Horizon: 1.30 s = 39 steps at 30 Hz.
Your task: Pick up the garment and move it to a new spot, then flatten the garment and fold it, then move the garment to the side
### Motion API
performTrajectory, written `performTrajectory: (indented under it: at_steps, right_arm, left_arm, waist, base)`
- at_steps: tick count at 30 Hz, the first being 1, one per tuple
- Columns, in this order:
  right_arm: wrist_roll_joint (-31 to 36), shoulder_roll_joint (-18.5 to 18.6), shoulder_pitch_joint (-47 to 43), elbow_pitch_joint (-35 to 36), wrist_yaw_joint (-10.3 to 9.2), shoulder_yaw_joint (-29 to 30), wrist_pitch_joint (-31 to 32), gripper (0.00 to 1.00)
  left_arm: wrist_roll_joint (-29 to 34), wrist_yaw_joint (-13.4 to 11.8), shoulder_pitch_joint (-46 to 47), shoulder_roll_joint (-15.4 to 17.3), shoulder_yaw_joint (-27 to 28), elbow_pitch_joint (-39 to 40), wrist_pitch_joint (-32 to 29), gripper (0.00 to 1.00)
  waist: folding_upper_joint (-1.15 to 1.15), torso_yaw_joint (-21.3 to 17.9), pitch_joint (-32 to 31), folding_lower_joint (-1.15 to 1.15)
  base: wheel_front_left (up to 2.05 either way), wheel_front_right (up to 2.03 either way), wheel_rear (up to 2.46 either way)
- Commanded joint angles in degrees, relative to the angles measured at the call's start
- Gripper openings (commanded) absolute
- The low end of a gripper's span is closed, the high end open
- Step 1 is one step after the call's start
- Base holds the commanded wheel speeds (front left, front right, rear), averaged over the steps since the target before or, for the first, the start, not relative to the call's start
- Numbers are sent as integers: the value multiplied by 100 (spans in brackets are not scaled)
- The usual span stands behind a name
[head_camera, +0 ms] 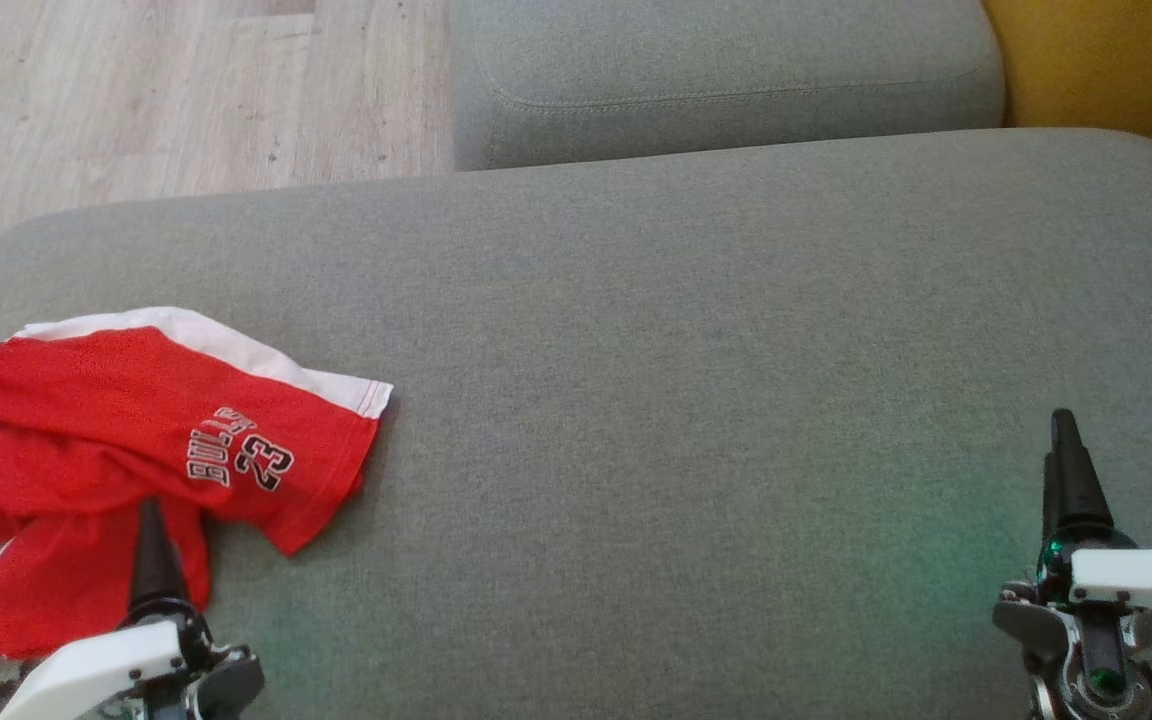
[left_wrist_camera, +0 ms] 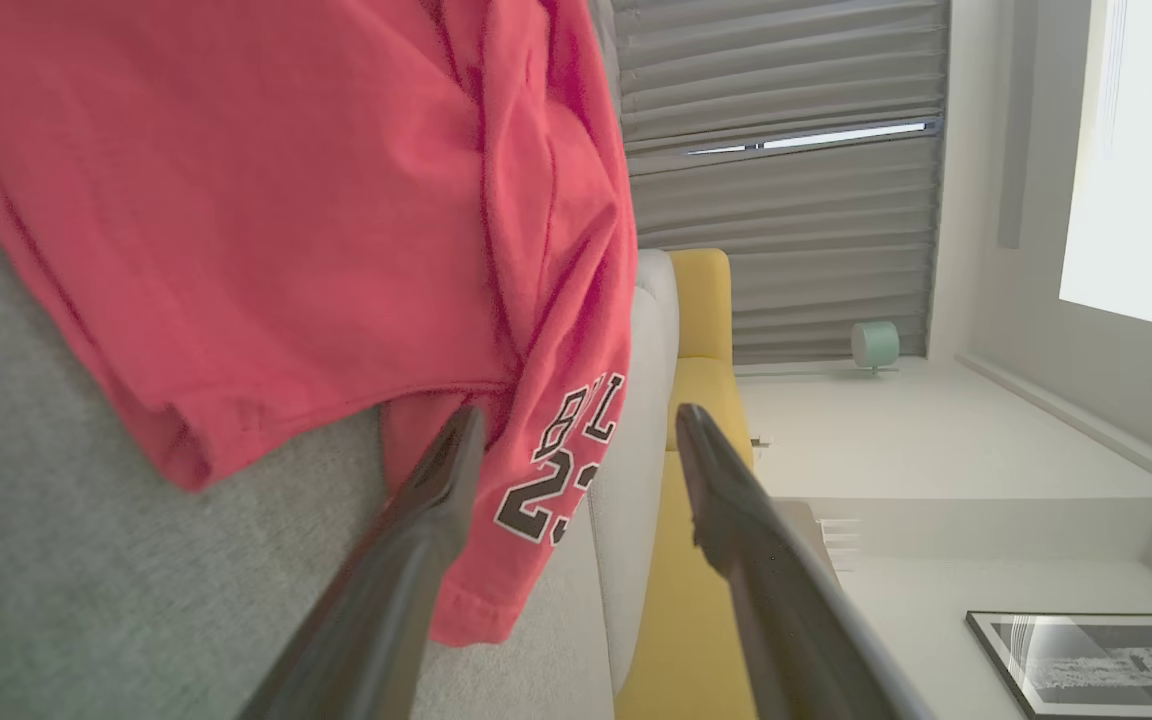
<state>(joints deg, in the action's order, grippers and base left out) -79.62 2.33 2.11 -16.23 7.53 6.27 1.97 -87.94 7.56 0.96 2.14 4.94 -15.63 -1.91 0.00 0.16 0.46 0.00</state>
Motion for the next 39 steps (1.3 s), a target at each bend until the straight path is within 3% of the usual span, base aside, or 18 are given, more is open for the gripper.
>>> performTrajectory:
  at_steps: [1, 18, 39]
  right_arm:
    - [218, 24, 261, 268, -1, -19, -70, 100]
    - [2419, 30, 324, 919, -2, -214, -357, 100]
    - [4438, 36, 312, 1207, -2, -566, -730, 100]
  left_arm:
    - [125, -2, 177, 40, 100, 241, 53, 100]
    - [1343, -3, 317, 46, 356, 688, 342, 100]
    - [3662, -90, 215, 54, -372, 1353, 716, 100]
  waist:
    - [0, 1, 1, 0]
    - [0, -27, 75, 0]
    - [0, -50, 175, 0]
  base:
    - [0, 0, 0]
    - [0, 0, 0]
    - [0, 0, 0]
